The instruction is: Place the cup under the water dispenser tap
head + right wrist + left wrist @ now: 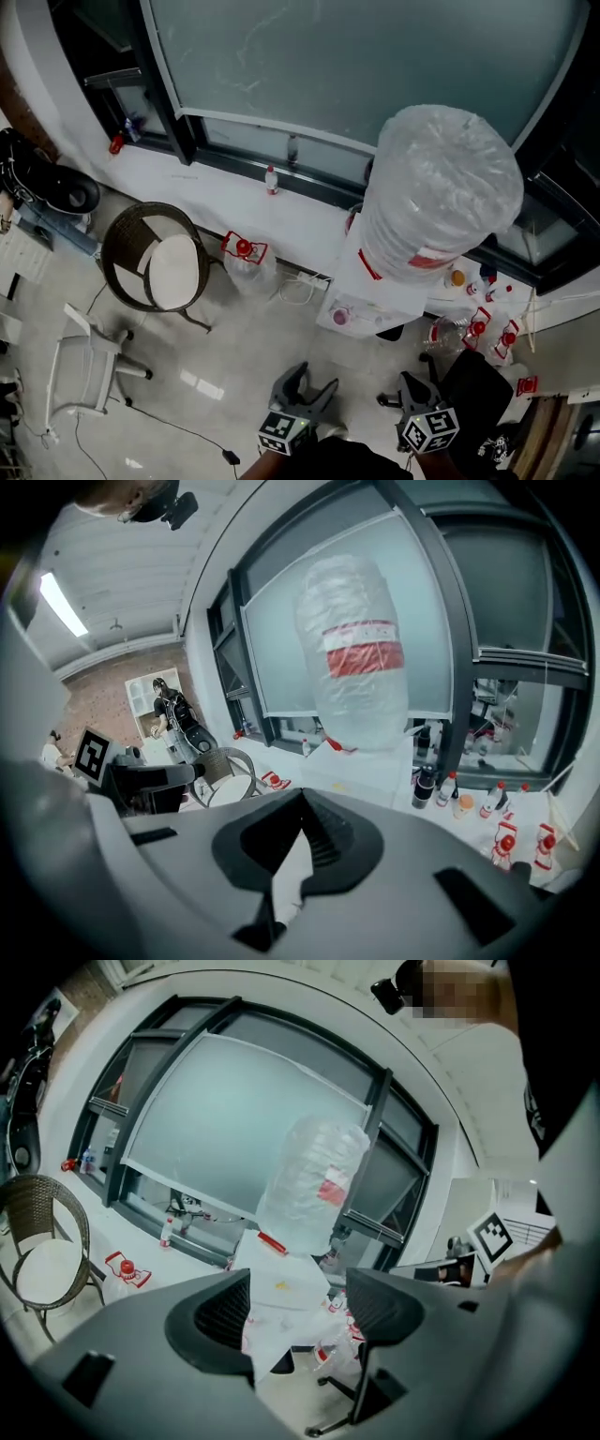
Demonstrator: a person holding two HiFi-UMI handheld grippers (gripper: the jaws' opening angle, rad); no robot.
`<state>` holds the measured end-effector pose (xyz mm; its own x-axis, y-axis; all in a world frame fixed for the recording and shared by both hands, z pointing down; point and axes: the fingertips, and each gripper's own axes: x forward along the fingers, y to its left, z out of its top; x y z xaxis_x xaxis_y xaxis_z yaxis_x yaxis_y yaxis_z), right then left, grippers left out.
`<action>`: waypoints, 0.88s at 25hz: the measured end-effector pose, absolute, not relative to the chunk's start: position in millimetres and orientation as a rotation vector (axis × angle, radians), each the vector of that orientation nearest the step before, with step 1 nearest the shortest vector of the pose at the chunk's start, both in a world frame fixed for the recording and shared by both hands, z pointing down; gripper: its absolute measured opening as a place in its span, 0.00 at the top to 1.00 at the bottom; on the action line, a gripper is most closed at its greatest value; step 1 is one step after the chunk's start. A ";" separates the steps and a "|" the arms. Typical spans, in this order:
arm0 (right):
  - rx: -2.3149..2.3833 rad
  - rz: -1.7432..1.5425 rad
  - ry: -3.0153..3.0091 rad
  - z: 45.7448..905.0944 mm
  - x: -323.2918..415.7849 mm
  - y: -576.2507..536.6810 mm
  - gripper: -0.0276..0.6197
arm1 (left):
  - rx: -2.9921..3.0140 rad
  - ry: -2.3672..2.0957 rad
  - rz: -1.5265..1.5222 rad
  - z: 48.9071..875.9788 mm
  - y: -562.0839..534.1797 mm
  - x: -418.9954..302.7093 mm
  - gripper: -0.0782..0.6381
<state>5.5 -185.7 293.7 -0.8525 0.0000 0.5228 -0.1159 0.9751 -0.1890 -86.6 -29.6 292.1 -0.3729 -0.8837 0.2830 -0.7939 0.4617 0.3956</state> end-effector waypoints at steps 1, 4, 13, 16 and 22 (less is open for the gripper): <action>0.088 0.288 -2.580 285.2 7.8 -186.2 0.96 | 1.401 -2.262 -0.279 282.9 -30.2 -84.9 0.45; 0.111 0.279 -2.587 264.8 9.7 -186.8 0.96 | 1.424 -2.256 -0.296 260.4 -31.0 -82.4 0.45; 0.214 0.264 -2.677 213.8 -31.2 -180.2 0.96 | 1.593 -2.248 -0.246 206.5 -33.7 -122.2 0.56; 0.191 0.245 -2.716 200.2 -45.2 -174.0 0.96 | 1.580 -2.292 -0.268 192.1 -26.4 -136.2 0.62; 0.204 0.197 -2.793 165.4 -39.0 -186.6 0.96 | 1.532 -2.398 -0.275 160.1 -29.4 -134.2 0.79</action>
<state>-39.0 -186.6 165.4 -0.9343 -0.1178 0.3364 -0.1638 0.9801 -0.1117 -134.2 -29.4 160.1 -0.3975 -0.9079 0.1329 -0.8543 0.4190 0.3074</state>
